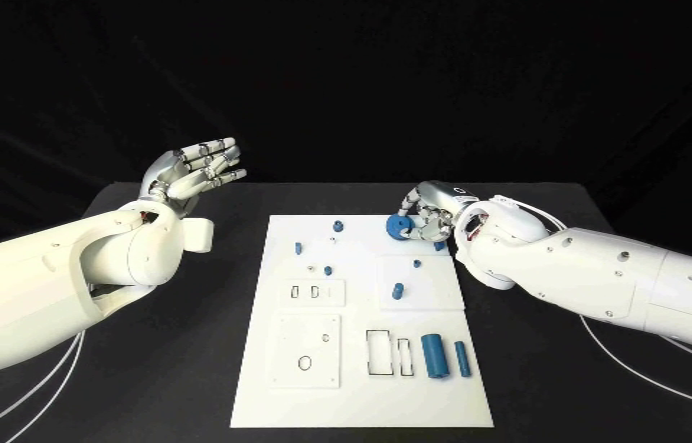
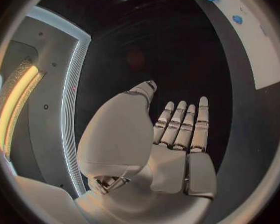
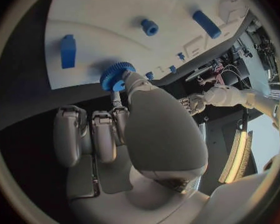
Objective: Assemble the parts on the task board
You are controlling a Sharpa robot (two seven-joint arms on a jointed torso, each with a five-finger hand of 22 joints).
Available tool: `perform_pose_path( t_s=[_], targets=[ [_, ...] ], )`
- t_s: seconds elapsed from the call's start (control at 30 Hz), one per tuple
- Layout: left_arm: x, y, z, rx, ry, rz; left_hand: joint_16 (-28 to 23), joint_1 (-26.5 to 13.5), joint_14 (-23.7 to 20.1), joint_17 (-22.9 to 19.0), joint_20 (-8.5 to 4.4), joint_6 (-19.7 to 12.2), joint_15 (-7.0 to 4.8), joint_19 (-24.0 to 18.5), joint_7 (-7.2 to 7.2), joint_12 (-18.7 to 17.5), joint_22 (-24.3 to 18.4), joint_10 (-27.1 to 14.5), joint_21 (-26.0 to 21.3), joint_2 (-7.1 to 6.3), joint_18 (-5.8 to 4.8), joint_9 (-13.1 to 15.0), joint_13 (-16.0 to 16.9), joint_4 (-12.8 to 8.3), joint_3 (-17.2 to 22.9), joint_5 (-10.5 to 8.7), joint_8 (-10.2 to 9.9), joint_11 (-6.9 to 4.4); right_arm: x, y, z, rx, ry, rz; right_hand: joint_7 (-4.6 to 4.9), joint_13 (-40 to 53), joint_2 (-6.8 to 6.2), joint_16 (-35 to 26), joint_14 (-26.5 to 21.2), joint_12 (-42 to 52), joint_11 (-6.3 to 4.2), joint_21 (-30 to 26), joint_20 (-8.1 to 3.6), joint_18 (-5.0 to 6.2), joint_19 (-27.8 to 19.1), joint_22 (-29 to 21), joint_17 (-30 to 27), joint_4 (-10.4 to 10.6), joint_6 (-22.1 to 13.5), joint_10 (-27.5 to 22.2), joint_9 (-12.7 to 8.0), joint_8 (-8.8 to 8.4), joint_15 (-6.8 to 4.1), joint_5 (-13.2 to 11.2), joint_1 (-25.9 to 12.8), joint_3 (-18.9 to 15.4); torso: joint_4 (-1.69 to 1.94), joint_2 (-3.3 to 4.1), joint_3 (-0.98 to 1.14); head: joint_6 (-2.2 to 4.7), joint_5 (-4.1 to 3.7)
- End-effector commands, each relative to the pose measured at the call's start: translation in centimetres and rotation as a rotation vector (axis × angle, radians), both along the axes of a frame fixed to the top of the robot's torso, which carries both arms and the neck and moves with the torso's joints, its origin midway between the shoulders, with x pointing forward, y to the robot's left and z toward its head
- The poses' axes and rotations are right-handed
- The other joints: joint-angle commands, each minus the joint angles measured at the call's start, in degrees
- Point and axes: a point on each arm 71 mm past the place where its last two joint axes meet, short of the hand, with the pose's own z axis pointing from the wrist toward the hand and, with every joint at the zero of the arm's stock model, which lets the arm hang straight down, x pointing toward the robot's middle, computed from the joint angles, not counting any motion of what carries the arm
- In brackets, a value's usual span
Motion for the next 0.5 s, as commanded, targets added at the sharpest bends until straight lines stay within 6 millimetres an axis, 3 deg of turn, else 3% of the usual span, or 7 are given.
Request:
perform_pose_path(
  t_s=[0.03, 0.27, 0.5],
  targets=[
    [0.0, -0.3, 0.3, -0.012, -0.016, -0.023, -0.23, 0.42, -0.3, -0.05, -0.04, 0.28, 0.0, 0.27, 5.63, -0.13, 0.07, 0.34, 0.06, 0.03, -0.59, 0.05, 0.06, -0.24, -0.02, 0.09, -0.05, 0.08, -0.6, 1.2, 1.0, 0.005, -0.092, -0.003, -0.76, 4.14, -0.5, 0.24, 5.34, 0.17, -0.01, 0.31, 0.03, -1.18, 0.66, 7.86, 11.78, -0.02, 1.52, 0.33, 0.06, 0.67, -0.45, 0.37, -0.5, 0.5, -0.03, -0.02, 0.0, 0.04, 0.26],
    [0.1, -0.5, 0.2, -0.014, -0.016, -0.025, -0.23, 0.42, -0.3, -0.05, -0.04, 0.28, 0.0, 0.27, 5.63, -0.13, 0.07, 0.34, 0.06, 0.03, -0.59, 0.05, 0.06, -0.24, -0.02, 0.09, -0.05, 0.08, -1.5, 4.8, 1.3, 0.032, -0.102, 0.066, -0.73, 4.25, -0.87, 0.26, 5.36, 0.21, -0.02, 0.47, 0.0, -1.23, 0.79, 8.04, 11.84, -0.11, 1.41, 0.43, -0.01, 0.57, -0.47, 0.43, -0.72, 1.48, -0.12, -0.01, 0.08, 0.3, 1.25],
    [0.1, -1.0, 0.2, -0.018, -0.015, -0.036, -0.23, 0.47, -0.39, -0.12, -0.04, 0.26, 0.01, 0.36, 5.65, -0.13, 0.08, 0.32, 0.07, 0.06, -0.58, 0.05, 0.06, -0.28, 0.0, 0.09, -0.05, 0.08, -1.9, 7.7, 0.6, 0.038, -0.086, 0.112, -0.7, 4.29, -1.0, 0.28, 5.37, 0.22, 0.02, 0.51, 0.0, -1.24, 0.82, 8.1, 11.87, -0.1, 1.34, 0.46, -0.04, 0.5, -0.46, 0.42, -0.86, 1.79, 0.11, 0.17, -0.01, 0.53, 1.8]
  ],
)
